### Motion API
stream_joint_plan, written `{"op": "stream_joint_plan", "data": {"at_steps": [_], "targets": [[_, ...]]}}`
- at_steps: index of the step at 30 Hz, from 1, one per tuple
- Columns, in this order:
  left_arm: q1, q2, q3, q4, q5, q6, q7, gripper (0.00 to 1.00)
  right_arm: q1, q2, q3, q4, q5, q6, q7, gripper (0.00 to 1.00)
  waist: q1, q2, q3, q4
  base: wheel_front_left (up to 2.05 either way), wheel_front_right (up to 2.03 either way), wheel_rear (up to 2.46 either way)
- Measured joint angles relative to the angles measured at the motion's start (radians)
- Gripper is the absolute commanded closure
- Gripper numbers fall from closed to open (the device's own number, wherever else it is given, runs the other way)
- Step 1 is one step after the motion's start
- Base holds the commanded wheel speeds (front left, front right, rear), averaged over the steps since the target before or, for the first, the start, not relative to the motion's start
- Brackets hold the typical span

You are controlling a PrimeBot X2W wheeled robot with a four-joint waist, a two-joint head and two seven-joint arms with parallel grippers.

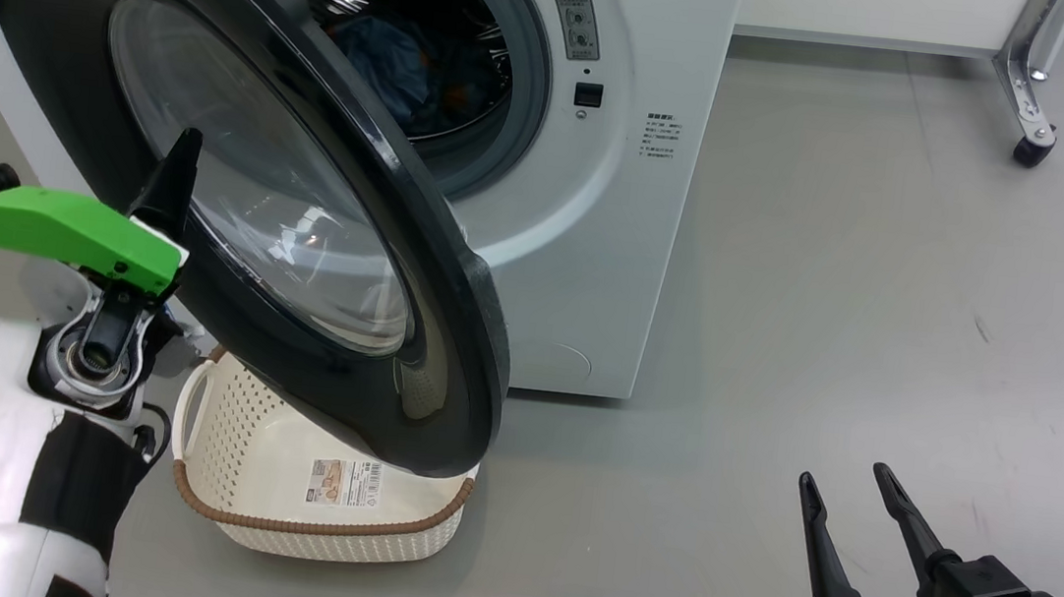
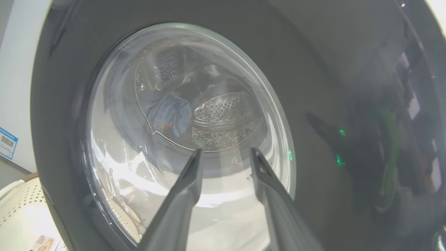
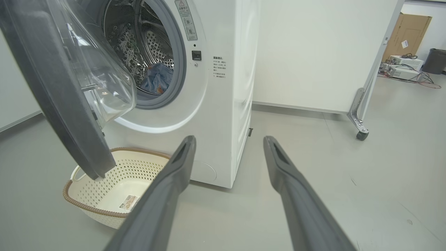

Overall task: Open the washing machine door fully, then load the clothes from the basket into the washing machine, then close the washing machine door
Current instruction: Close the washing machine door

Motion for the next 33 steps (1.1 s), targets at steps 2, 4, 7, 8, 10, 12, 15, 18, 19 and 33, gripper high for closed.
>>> {"op": "stream_joint_plan", "data": {"at_steps": [2,4,7,8,10,12,15,18,19,33], "targets": [[0.026,0.017,-0.020,-0.016,0.016,0.000,-0.010,0.00,0.000,0.001,0.001,0.000,0.000,0.000,0.000,0.00,0.0000,0.0000,-0.005,0.006,0.00,0.00,0.00],[0.049,0.027,-0.040,-0.026,0.031,0.000,-0.023,0.00,0.000,0.001,-0.001,-0.001,0.000,0.000,0.000,0.00,0.0000,0.0000,-0.009,0.011,0.00,0.00,0.00],[0.087,0.037,-0.079,-0.044,0.074,0.000,-0.047,0.00,0.000,0.000,-0.004,-0.001,0.000,0.000,0.000,0.00,0.0000,0.0000,-0.015,0.019,0.00,0.00,0.00],[0.098,0.044,-0.088,-0.048,0.084,0.000,-0.055,0.00,0.001,0.001,-0.004,-0.001,0.000,0.000,0.000,0.00,0.0000,0.0000,-0.017,0.021,0.00,0.00,0.00],[0.121,0.066,-0.108,-0.055,0.121,-0.001,-0.085,0.00,0.002,0.000,-0.003,-0.001,0.000,0.000,0.000,0.00,0.0000,0.0000,-0.021,0.024,0.00,0.00,0.00],[0.144,0.096,-0.126,-0.067,0.174,-0.001,-0.123,0.00,0.003,0.001,-0.002,-0.001,0.000,0.000,0.000,0.00,0.0000,0.0000,-0.023,0.026,0.00,0.00,0.00],[0.173,0.130,-0.158,-0.082,0.242,-0.001,-0.177,0.00,0.004,0.001,-0.001,-0.001,0.000,0.000,0.000,0.00,0.0000,0.0000,-0.026,0.028,0.00,0.00,0.00],[0.208,0.146,-0.184,-0.083,0.293,-0.001,-0.224,0.00,0.005,0.000,-0.001,-0.001,0.000,0.000,0.000,0.00,0.0000,0.0000,-0.029,0.030,0.00,0.00,0.00],[0.220,0.149,-0.189,-0.082,0.309,-0.001,-0.237,0.00,0.005,0.000,0.000,-0.001,0.000,0.000,0.000,0.00,0.0000,0.0000,-0.030,0.030,0.00,0.00,0.00],[0.356,0.193,-0.260,-0.097,0.492,0.000,-0.390,0.00,0.021,-0.006,-0.028,-0.010,0.000,0.000,0.000,0.00,0.0000,0.0000,-0.038,0.028,0.00,0.00,0.00]]}}
